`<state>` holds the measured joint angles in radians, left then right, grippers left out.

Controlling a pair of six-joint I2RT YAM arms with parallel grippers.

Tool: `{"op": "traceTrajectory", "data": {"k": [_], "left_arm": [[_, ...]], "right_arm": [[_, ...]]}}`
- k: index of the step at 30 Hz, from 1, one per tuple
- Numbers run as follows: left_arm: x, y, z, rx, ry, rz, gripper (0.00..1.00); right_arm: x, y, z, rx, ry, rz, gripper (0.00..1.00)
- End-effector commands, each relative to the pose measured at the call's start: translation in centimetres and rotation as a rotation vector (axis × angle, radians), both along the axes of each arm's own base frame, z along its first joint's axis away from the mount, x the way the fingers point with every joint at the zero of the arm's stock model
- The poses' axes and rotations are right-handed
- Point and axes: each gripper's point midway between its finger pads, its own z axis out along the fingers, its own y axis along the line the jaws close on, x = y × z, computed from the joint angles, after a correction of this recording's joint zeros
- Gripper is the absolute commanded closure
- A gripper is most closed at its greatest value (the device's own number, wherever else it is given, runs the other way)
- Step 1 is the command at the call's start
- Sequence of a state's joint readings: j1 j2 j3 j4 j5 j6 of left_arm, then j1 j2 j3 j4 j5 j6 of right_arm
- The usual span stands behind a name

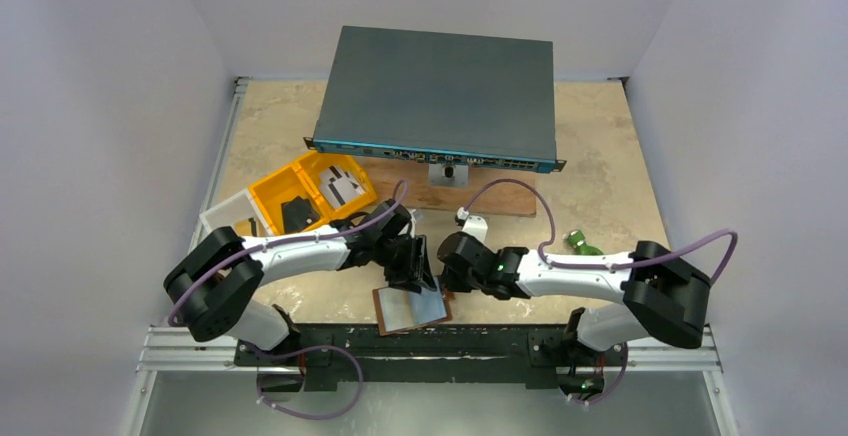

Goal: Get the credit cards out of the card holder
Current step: Remove the credit card from the card holder.

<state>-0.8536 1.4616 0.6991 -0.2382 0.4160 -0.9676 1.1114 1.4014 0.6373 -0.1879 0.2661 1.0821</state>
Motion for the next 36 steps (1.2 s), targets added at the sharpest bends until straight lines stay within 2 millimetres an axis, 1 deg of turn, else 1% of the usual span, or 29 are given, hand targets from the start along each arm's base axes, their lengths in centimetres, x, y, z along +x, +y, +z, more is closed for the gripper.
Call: {"op": "traceTrajectory", "data": {"k": [1, 5, 11, 18, 22, 25, 28, 31, 34, 36], "left_arm": [[1.1, -2.0, 2.2, -0.087, -0.064, -0.032, 0.54], [1.5, -2.6, 3.2, -0.115, -0.089, -0.050, 0.47], [1.5, -2.9, 4.5, -0.150, -0.108, -0.065, 0.40], [1.4, -2.3, 5.5, -0.150, -0.147, -0.066, 0.36], [1.4, -1.5, 6.2, -0.132, -0.179, -0.059, 0.33], [1.6, -0.2, 6.4, -0.075, -0.207, -0.036, 0.32], [2.0, 2.3, 6.0, 0.022, -0.233, 0.036, 0.32], [2.0, 4.8, 5.0, 0.079, -0.230, 0.107, 0.34], [1.7, 6.8, 3.7, 0.099, -0.213, 0.162, 0.41], [1.3, 7.9, 2.7, 0.113, -0.193, 0.184, 0.49]], "right_arm": [[0.4, -1.0, 1.9, 0.010, -0.044, -0.041, 0.94], [0.6, -1.4, 3.2, 0.024, -0.064, -0.057, 0.94], [0.6, -2.0, 4.2, 0.036, -0.077, -0.070, 0.94], [0.4, -1.6, 5.6, 0.075, -0.099, -0.053, 0.93], [0.3, -1.0, 6.3, 0.086, -0.116, -0.033, 0.86], [0.0, -0.3, 6.8, 0.104, -0.126, -0.006, 0.83], [-0.5, 1.2, 7.5, 0.139, -0.136, 0.045, 0.79], [-1.2, 2.6, 8.0, 0.159, -0.142, 0.090, 0.76], [-1.9, 4.3, 8.3, 0.180, -0.139, 0.143, 0.75], [-2.3, 5.5, 7.9, 0.175, -0.126, 0.181, 0.74]]}}
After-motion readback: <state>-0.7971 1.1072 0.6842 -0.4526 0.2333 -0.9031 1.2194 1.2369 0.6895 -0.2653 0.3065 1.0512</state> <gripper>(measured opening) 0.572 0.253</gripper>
